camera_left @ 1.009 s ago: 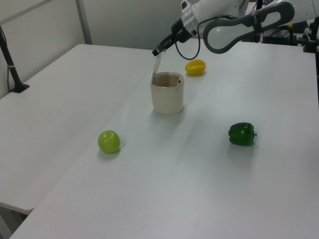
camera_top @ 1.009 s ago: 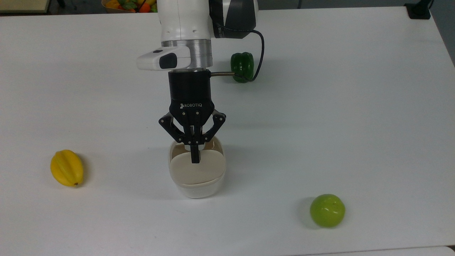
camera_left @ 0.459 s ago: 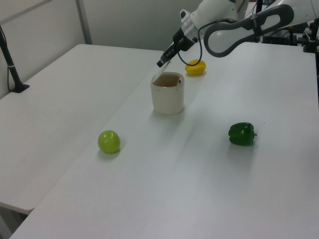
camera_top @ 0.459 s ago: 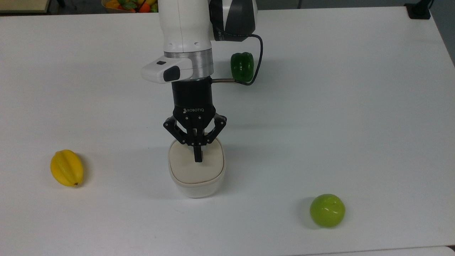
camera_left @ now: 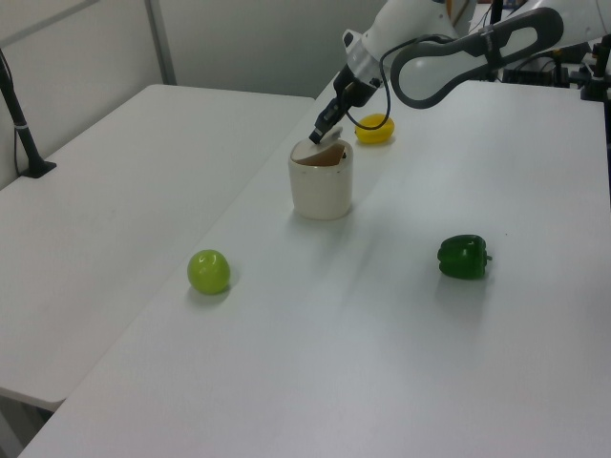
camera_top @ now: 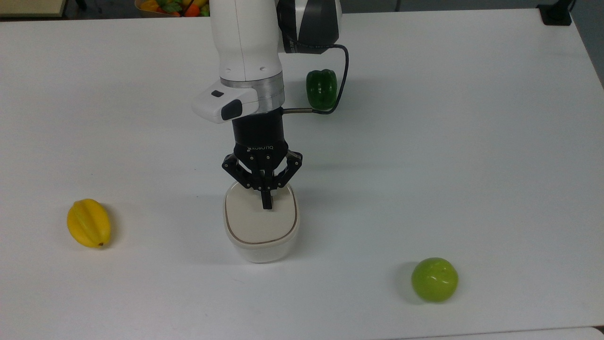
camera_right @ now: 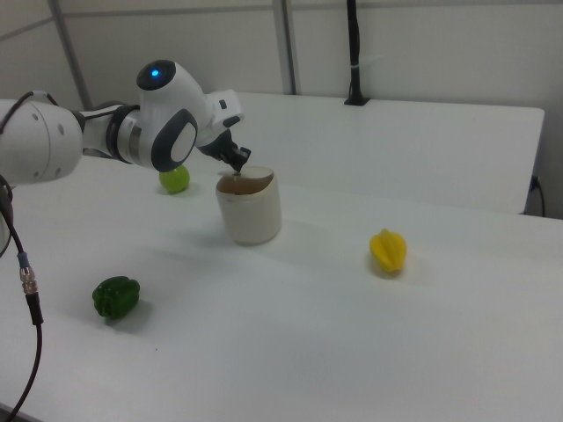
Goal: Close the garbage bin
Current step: 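Push the lid down with the gripper until it shuts on the bin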
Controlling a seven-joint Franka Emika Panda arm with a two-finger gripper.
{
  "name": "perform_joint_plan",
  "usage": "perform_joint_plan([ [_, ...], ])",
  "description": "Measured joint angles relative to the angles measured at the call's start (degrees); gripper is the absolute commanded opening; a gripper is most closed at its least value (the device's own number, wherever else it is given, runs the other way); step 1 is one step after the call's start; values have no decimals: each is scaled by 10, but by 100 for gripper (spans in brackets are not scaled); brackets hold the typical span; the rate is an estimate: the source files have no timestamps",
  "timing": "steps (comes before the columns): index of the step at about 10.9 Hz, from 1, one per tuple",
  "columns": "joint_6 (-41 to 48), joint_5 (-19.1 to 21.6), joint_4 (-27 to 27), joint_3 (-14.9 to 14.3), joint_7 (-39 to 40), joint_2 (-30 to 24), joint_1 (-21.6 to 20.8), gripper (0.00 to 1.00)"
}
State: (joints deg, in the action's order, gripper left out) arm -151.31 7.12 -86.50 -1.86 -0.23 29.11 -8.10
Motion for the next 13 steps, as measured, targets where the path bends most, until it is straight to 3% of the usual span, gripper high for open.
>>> perform_joint_plan([
  [5, 61, 0, -2, 0, 0, -6, 6, 0],
  [13, 64, 1, -10, 0, 0, -9, 14, 0],
])
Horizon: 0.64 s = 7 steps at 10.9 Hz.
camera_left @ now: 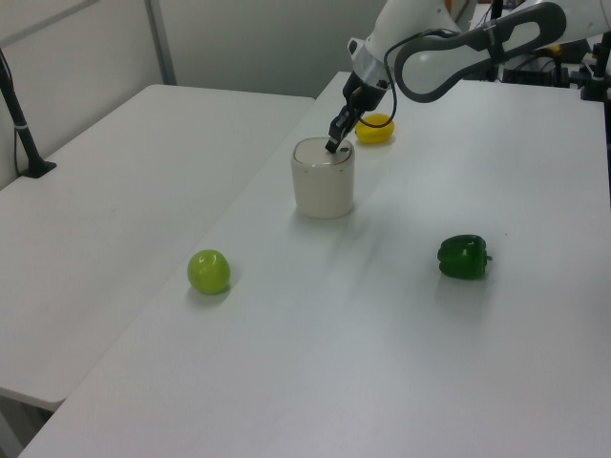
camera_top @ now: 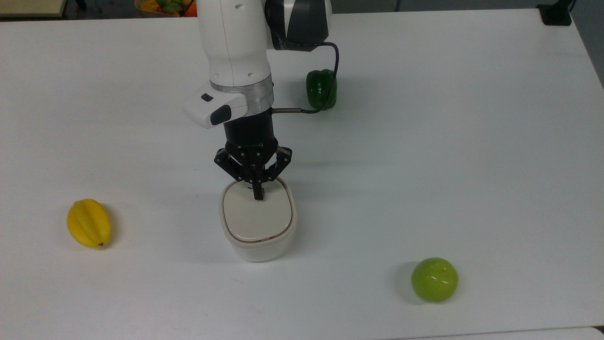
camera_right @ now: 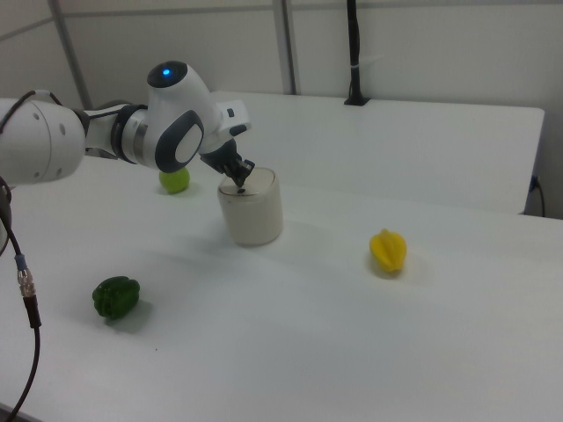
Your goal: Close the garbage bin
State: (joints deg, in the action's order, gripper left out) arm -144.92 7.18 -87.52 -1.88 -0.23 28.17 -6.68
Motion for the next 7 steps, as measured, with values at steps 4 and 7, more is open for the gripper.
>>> perform_joint_plan([
  [4, 0, 0, -5, 0, 0, 0, 0, 0],
  [7, 0, 0, -5, 0, 0, 0, 0, 0],
])
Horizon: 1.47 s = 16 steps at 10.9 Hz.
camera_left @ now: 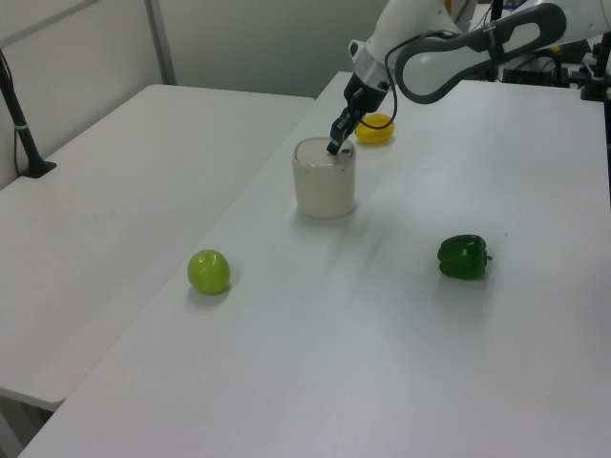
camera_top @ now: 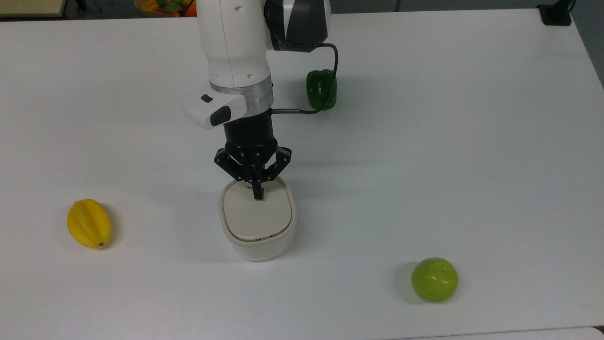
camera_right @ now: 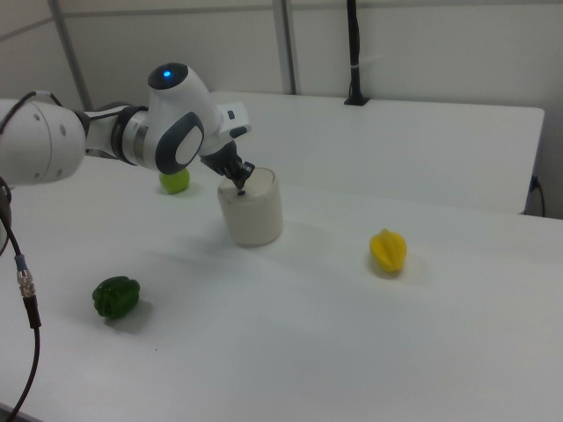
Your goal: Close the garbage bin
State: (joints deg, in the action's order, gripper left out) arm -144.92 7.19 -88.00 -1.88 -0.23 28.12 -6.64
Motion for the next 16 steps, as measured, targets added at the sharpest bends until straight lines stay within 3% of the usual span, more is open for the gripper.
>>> perform_joint_plan([
  [6, 2, 36, -1, 0, -9, -33, 3, 0],
  [8, 72, 36, -1, -1, -39, -58, 4, 6],
  [12, 324, 26, 0, -5, -79, -137, 5, 37],
  [13, 378, 10, 0, -6, -96, -159, 5, 58],
  [14, 424, -9, -1, -6, -110, -176, 6, 90],
  [15, 458, -24, -2, -6, -120, -187, 6, 100],
  [16, 473, -40, -3, -6, -128, -193, 6, 100],
])
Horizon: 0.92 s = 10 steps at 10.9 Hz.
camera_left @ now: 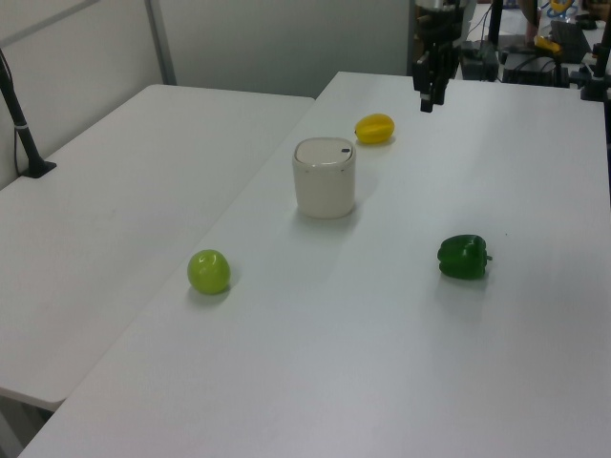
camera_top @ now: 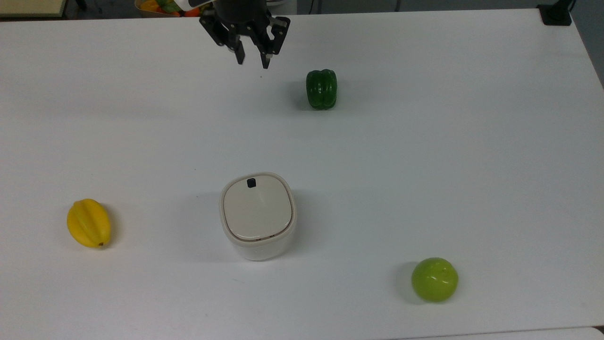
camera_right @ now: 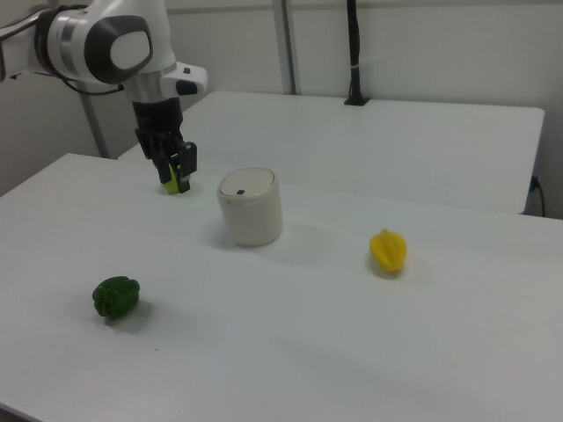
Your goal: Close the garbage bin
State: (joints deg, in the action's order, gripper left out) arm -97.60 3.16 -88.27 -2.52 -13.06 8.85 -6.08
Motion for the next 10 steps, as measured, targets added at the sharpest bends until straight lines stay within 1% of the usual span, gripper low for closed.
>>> perform_joint_plan([
  [2, 3, -25, -1, -2, -9, -11, 3, 100],
  [4, 16, -26, -3, -3, -1, -27, 17, 100],
  [7, 42, -26, -8, -3, 33, -53, 38, 100],
  [10, 52, -26, -10, -3, 40, -64, 49, 100],
])
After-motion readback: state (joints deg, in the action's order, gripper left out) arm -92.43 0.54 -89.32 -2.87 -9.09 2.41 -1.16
